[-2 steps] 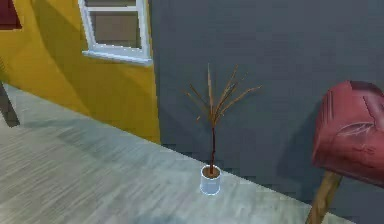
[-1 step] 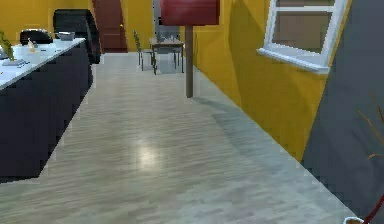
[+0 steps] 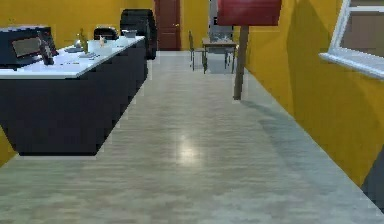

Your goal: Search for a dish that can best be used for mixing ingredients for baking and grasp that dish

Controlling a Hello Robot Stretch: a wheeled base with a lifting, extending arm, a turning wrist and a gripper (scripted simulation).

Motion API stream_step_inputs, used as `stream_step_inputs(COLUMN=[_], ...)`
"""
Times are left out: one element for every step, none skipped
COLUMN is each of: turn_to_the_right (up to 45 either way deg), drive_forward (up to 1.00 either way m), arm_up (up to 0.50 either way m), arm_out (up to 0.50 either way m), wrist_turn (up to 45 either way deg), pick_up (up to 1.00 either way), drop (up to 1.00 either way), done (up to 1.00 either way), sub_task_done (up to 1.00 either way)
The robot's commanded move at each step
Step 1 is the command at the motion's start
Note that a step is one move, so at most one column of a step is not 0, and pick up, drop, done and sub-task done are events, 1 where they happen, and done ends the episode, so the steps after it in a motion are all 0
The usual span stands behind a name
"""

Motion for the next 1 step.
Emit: stream_step_inputs(turn_to_the_right=[0.0], drive_forward=[1.00], arm_up=[0.00], arm_out=[0.00], wrist_turn=[0.0], pick_up=[0.00], drop=[0.00], done=[0.00], sub_task_done=[0.00])
